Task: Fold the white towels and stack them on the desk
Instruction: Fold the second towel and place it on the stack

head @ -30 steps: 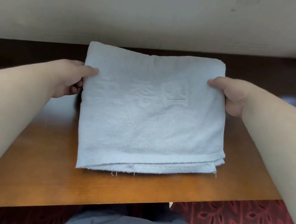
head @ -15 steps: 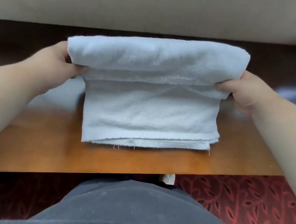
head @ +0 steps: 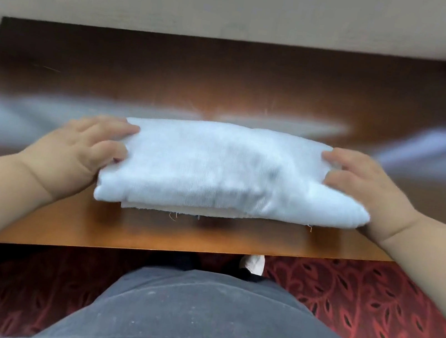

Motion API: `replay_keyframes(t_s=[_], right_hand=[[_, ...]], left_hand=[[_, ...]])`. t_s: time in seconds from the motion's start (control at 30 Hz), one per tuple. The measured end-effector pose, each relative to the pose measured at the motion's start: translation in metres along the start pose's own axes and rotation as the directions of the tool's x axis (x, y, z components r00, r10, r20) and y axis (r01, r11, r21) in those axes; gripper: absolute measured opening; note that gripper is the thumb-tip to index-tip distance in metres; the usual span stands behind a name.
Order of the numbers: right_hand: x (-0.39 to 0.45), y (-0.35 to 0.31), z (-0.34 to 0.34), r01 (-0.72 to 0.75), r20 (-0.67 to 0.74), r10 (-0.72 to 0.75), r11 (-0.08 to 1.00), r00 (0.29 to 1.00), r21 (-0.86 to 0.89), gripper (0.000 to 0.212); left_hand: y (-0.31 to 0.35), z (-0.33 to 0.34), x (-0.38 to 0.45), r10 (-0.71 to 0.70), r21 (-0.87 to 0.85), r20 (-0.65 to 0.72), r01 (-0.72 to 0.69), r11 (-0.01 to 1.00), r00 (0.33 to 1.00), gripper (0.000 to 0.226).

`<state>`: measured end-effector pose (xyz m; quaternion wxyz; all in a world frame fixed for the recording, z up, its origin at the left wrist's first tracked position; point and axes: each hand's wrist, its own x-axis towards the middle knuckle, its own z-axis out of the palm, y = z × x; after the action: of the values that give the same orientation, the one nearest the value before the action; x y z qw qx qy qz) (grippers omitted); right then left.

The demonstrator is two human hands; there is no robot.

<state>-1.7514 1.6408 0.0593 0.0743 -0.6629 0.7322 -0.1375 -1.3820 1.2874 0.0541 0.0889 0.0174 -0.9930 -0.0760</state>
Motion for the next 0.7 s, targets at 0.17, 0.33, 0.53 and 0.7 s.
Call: replay_keyframes(t_s=[0.17, 0.33, 0.53, 0.7], right_hand=[[-0.015, 0.008, 0.019, 0.128, 0.144, -0.100, 0.972, 0.984, -0.198, 0.021], [0.001, 0.004, -0.004, 0.007, 0.226, 0.012, 0.996, 0.974, -0.084, 0.039], [0.023, -0.016, -0.015, -0.901, 0.392, 0.848, 0.203, 0.358, 0.383, 0.049], [0.027, -0.040, 0.016, -0.851, 0.432, 0.867, -0.020, 0.247, 0.525, 0.090]], left_hand=[[0.008, 0.007, -0.010, 0.075, 0.026, 0.107, -0.078, 0.997, 0.991, 0.016], [0.017, -0.005, 0.001, 0.043, -0.004, 0.191, -0.043, 0.999, 0.981, 0.022], [0.033, -0.012, 0.039, -0.888, -0.401, 0.391, 0.913, 0.073, 0.243, 0.055], [0.069, 0.006, 0.051, -0.763, -0.409, 0.645, 0.859, -0.309, 0.032, 0.095]])
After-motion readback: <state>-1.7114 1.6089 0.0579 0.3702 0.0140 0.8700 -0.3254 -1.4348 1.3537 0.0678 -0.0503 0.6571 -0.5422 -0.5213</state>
